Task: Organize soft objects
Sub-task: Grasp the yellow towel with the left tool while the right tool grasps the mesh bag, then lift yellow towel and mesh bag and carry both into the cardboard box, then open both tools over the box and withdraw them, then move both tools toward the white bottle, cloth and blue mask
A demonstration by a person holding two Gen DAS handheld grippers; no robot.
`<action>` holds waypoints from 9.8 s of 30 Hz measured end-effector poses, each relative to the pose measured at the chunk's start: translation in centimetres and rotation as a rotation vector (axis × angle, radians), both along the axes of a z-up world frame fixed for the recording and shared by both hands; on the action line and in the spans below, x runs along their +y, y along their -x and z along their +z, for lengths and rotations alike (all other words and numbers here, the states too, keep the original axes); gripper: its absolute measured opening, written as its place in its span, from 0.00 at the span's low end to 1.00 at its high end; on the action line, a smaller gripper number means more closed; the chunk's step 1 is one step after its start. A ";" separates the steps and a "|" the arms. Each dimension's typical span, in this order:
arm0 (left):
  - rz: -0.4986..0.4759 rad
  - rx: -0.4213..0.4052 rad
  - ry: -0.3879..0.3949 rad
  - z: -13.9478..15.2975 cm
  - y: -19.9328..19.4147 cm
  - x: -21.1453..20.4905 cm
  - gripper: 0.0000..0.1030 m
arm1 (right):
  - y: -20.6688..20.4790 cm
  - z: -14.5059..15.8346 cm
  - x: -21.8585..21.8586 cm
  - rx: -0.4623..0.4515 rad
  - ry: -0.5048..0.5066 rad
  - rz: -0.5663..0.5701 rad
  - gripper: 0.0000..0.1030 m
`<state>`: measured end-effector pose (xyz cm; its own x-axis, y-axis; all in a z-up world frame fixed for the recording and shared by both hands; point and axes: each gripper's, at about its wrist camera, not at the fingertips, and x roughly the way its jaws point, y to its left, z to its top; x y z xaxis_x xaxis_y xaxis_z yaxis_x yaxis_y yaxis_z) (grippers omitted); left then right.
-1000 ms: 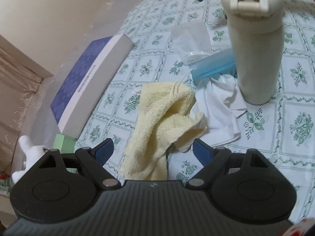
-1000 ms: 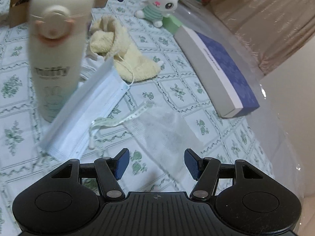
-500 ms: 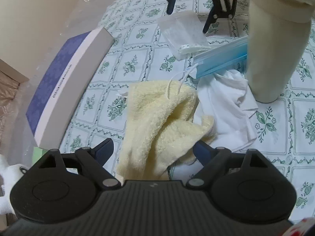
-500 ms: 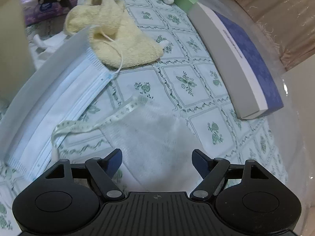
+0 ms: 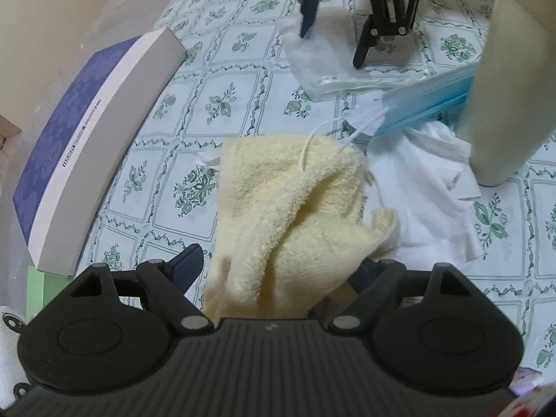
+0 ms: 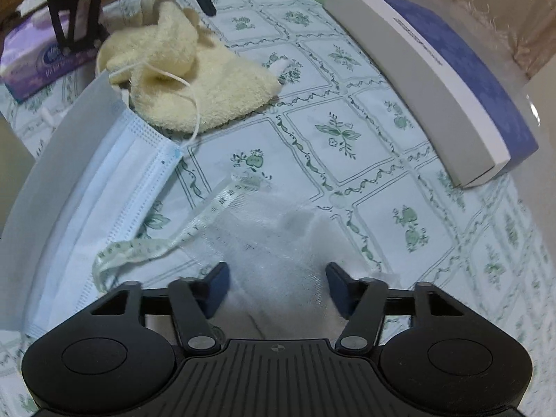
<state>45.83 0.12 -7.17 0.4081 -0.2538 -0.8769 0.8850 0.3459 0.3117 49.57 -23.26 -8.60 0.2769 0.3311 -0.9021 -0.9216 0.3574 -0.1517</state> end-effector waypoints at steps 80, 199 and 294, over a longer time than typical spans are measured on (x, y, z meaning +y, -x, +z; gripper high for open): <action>0.451 -0.118 0.221 21.7 20.2 3.5 0.09 | 27.9 13.7 -6.3 -0.201 -0.131 -0.468 0.01; 1.445 -0.352 0.742 9.4 43.8 26.3 0.63 | 34.6 9.7 24.4 0.103 -0.724 -0.436 0.73; 0.290 -0.122 0.284 8.0 21.7 0.1 0.84 | 22.8 6.7 -6.0 0.024 -0.347 -0.357 0.73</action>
